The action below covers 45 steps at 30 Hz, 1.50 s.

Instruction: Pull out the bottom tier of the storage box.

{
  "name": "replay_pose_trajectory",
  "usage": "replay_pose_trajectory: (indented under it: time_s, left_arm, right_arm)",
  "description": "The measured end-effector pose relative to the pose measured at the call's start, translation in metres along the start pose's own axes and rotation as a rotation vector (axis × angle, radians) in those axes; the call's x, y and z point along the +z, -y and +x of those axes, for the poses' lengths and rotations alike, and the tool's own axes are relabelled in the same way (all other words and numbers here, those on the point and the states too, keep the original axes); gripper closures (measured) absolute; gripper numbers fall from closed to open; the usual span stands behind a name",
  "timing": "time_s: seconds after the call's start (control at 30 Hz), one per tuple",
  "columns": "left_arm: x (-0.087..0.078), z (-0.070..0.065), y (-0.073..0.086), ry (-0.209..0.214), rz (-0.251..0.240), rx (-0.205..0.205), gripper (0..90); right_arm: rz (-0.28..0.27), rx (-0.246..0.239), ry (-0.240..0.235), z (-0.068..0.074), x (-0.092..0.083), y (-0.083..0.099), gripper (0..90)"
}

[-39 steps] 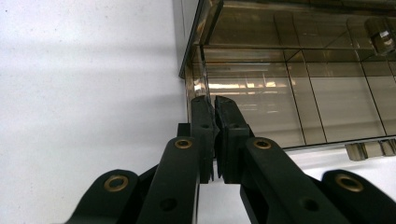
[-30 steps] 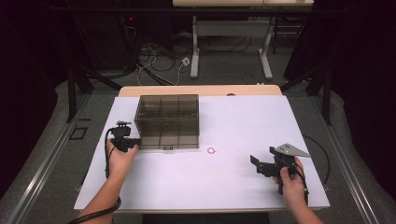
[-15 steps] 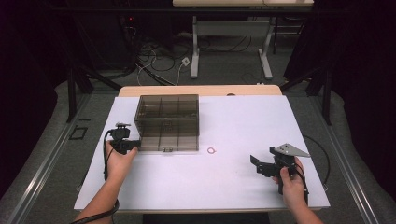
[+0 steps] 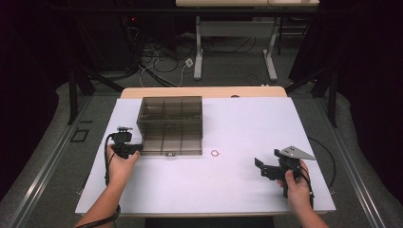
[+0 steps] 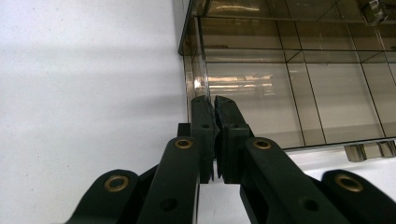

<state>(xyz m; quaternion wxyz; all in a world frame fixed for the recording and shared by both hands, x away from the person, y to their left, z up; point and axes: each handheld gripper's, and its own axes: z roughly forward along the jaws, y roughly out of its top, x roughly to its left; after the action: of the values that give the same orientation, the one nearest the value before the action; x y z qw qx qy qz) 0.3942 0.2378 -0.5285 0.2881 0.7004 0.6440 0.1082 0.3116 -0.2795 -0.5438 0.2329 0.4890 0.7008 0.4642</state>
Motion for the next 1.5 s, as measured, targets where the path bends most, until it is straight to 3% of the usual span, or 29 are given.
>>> replay_pose_trajectory:
  time_s: [0.77, 1.2, 1.5]
  left_arm:
    - [0.000, 0.002, 0.002, 0.011, -0.016, -0.024, 85.7]
    - [-0.006, 0.004, 0.001, 0.028, -0.033, -0.013, 75.4]
    - [-0.010, 0.002, 0.002, 0.034, -0.087, 0.002, 67.4]
  right_arm:
    - [0.001, -0.002, -0.001, 0.000, 0.000, 0.000, 9.2]
    - [0.004, 0.001, -0.004, 0.000, 0.002, 0.000, 9.2]
    - [0.004, 0.005, -0.004, 0.001, 0.002, 0.000, 9.2]
